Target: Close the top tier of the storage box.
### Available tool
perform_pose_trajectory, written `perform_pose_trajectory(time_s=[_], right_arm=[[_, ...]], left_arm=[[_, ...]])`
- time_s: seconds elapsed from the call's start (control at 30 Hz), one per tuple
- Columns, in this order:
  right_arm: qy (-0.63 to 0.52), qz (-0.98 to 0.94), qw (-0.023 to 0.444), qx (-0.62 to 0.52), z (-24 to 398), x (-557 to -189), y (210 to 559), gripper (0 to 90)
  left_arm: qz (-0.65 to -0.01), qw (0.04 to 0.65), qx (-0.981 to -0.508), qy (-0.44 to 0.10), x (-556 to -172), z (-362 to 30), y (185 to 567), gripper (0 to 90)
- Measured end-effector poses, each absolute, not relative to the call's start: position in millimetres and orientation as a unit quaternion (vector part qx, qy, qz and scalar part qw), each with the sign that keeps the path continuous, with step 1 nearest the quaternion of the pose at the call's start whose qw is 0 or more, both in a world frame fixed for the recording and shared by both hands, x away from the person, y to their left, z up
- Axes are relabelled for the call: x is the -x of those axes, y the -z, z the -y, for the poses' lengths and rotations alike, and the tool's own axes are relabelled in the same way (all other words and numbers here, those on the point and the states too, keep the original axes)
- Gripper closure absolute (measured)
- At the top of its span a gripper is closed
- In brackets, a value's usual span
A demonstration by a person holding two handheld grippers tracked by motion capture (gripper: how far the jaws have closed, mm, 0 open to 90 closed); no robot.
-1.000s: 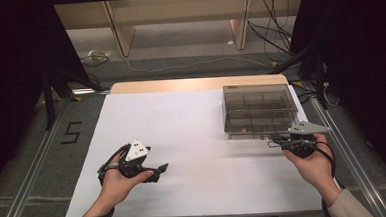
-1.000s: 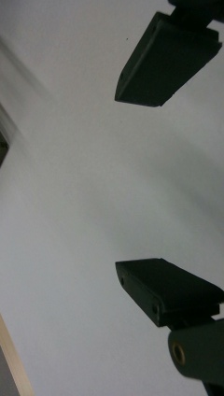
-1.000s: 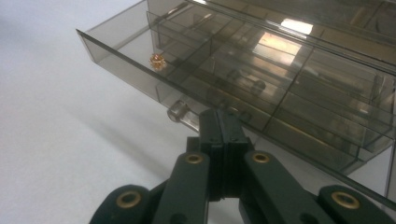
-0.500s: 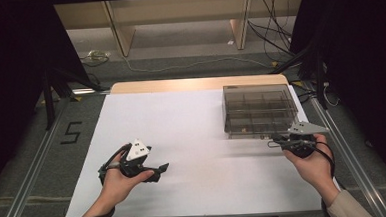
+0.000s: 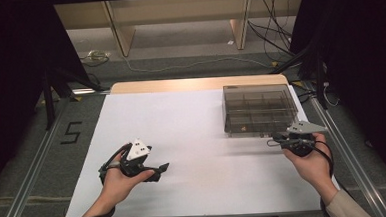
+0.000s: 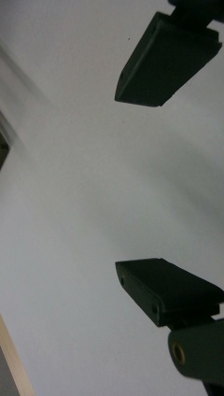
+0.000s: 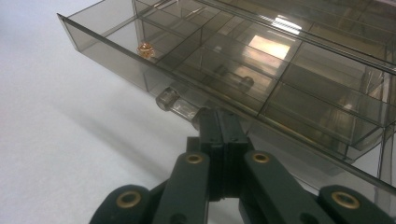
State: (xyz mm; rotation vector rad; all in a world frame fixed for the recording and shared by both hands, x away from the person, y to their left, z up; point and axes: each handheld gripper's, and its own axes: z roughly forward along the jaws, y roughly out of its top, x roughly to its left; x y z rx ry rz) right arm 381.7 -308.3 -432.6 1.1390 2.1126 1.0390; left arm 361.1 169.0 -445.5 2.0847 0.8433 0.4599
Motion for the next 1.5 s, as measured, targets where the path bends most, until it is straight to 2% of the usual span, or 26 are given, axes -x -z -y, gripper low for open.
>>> perform_pose_trajectory(time_s=[1.5], right_arm=[[-0.384,-0.775,0.268,-0.424,308.2,-390.1,432.4,90.0]], left_arm=[[-0.339,0.408,-0.827,-0.185,-361.5,-169.4,445.4,15.5]])
